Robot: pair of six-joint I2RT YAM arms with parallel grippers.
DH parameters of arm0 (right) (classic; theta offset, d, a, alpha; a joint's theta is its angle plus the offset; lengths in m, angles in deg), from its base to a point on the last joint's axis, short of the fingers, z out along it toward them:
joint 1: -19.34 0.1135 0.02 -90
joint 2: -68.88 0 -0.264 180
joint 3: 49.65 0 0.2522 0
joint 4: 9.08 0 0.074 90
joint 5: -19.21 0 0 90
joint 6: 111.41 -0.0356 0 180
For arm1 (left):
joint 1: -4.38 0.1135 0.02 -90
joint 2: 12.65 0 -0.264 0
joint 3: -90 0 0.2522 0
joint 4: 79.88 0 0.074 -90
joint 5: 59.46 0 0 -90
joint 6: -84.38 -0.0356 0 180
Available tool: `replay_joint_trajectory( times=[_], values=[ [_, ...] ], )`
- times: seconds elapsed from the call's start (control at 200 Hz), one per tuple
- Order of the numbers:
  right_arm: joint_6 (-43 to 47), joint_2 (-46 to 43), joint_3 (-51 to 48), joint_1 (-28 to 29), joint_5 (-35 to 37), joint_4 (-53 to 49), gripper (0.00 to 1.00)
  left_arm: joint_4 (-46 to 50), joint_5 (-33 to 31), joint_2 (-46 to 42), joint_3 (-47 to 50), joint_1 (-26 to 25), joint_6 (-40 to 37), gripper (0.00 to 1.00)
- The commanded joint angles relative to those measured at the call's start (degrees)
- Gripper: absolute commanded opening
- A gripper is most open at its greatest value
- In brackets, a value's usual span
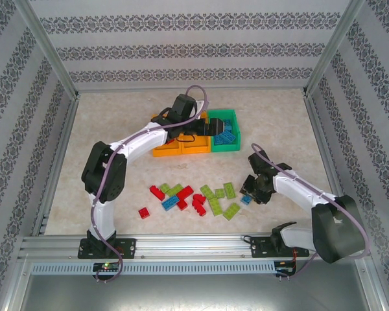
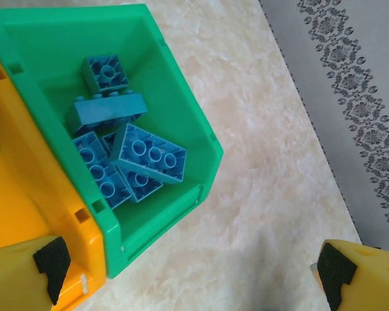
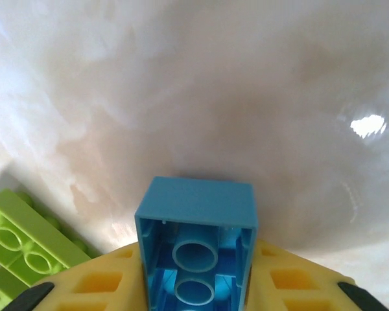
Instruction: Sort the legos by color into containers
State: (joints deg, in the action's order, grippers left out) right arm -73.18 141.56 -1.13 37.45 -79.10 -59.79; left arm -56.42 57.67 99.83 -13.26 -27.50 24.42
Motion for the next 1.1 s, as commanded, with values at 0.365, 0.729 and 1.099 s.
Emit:
replay_joint_trajectory(
  times=[0.365,0.729,1.099],
  values=[
    [18.1,5.4,20.1,-0.2,4.8,14.9,0.32,4.2,-15.5,-15.3,13.8,1.1,-4.6,1.0],
    [28.1,34.0,48.6,-1.1,1.5,15.2,0.35,15.7,-27.0,-22.1,23.8,2.3,-2.0,1.0],
    [29.1,42.8,55.3,-2.4,1.3,13.0,0.57,23.0,-29.1,-26.3,31.8,2.4,-0.6,1.0]
  ],
)
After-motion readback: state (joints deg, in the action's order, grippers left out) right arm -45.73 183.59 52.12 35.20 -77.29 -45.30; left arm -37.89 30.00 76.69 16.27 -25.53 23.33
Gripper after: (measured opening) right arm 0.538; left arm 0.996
